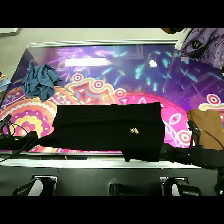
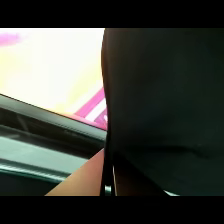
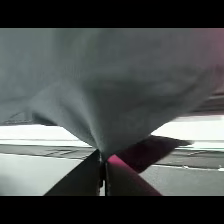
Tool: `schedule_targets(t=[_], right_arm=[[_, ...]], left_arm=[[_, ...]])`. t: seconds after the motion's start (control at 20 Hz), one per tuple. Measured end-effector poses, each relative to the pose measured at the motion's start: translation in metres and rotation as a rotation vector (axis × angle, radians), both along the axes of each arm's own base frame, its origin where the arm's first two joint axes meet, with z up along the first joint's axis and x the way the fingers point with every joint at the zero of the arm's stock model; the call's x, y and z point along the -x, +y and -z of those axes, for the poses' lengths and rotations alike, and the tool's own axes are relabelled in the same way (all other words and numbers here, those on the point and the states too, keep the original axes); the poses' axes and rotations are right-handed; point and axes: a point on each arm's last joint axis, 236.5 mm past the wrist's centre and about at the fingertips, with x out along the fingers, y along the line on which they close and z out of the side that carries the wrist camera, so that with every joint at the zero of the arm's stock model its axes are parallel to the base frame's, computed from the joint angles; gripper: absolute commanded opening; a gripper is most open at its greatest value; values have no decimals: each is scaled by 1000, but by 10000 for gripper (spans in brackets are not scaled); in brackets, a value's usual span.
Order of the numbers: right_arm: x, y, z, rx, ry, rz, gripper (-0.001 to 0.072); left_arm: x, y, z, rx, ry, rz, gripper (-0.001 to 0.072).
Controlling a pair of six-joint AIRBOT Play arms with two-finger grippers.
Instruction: Fold the clothes and pants, and hang the long-sleeved shirts on hangers.
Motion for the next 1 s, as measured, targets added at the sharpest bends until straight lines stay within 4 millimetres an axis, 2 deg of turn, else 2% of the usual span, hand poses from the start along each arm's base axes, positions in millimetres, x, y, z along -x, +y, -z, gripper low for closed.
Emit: schedule_targets(t=[0.15,0.25,0.5,0.65,0.8,1.0], right_arm=[[-28,-6,-4,9,-17,-6,27],[-59,-10,-5,2,-34,-15,27],[-145,-21,6,17,-57,-46,27],[-190,-24,22,46,-62,-64,27],[-225,-32,36,81,-67,-52,27],[-254,-38,51,100,-67,-43,28]], left_arm=[[-17,5,0,-22,-33,-5,14],[-35,6,2,-35,-51,9,14],[-99,1,12,-61,-93,75,14],[-137,0,21,-74,-92,110,14],[-173,-3,30,-80,-93,147,14],[-205,-8,46,-85,-83,184,14]])
